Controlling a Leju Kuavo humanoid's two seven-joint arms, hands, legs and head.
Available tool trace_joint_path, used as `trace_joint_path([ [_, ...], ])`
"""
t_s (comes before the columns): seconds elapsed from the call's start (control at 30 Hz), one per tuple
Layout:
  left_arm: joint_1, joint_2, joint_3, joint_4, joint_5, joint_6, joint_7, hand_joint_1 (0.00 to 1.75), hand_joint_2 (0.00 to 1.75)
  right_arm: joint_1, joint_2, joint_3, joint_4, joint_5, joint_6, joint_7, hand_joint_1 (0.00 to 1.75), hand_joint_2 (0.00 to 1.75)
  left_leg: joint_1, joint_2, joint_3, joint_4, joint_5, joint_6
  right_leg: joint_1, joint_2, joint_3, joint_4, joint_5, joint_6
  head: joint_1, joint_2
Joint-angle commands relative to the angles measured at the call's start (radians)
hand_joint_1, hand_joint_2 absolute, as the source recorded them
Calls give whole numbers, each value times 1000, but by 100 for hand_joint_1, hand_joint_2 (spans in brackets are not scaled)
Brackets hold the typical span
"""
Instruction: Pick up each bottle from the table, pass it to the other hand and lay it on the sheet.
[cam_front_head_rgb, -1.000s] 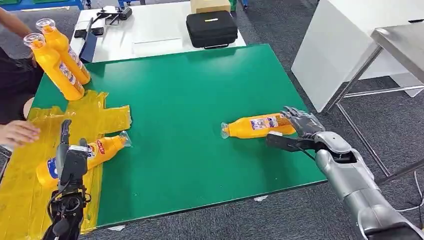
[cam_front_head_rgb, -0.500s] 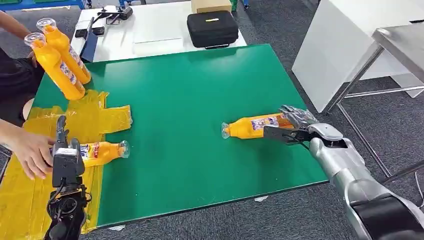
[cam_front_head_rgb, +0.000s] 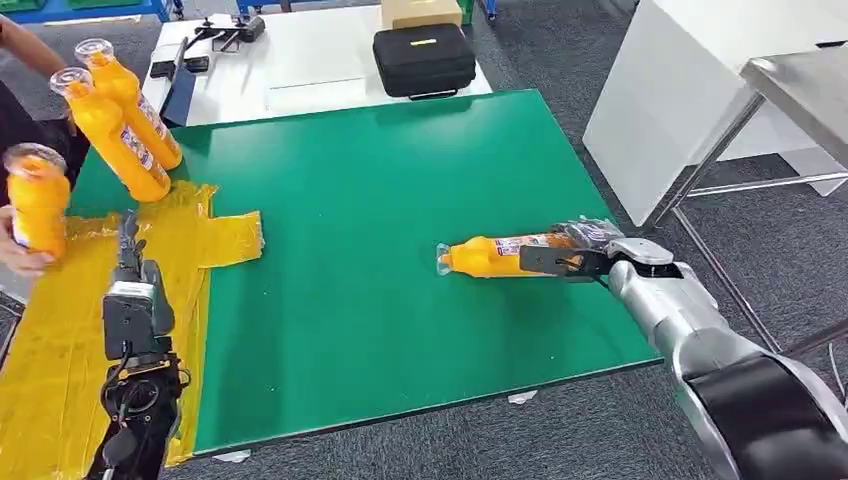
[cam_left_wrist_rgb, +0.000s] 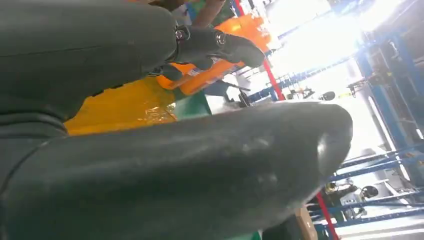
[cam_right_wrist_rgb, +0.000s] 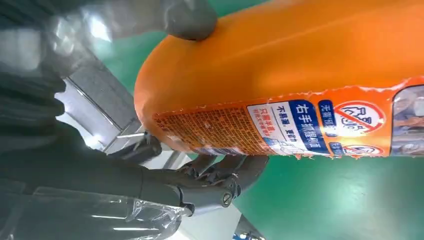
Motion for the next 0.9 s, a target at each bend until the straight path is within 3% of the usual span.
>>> trace_joint_path([
  [0.03,-51,10,-38,53,17,-16,9,0,0,23,33,55,109,-5,20,2,175,175,1,-1,4,-1,-1,-1,1,-2,5,-2,-1,0,0,0],
  [0.17,-85,1,-61,77,97,-120,73,0,0,29,32,61,113,-12,17,3,175,175,1,-3,8,-1,-1,-2,1,-4,9,-2,-2,0,0,0],
  [0.3,-76,11,-41,126,411,-466,214,0,0,20,44,10,80,-79,-20,-20,175,175,1,-1,10,-2,-1,-1,1,-2,10,-3,-1,0,-1,0],
  [0.53,-100,20,-43,169,466,-489,191,0,0,45,34,51,39,-57,-14,-2,175,175,1,0,10,-2,-1,-2,1,0,10,-3,-1,-1,0,0],
  [0.67,-80,33,-25,160,539,-538,219,0,0,32,60,5,43,-114,-44,-28,175,175,1,2,10,-2,-1,-2,1,2,10,-2,-1,-1,0,0],
  [0.7,-68,36,-22,158,568,-564,225,0,175,32,67,-36,29,-164,-58,-59,175,175,1,3,10,-1,-1,-2,1,4,9,-2,0,-1,-1,0],
  [0.73,-54,35,-11,163,647,-638,257,0,175,33,75,-88,4,-229,-73,-105,175,175,1,4,11,-2,-2,-2,1,4,10,-2,0,-1,0,0],
  [0.9,-19,39,-9,195,791,-734,284,0,175,73,80,-167,-167,-383,-75,-158,175,175,-1,7,10,-2,-3,-2,-1,8,7,-1,0,-1,-1,0],
])
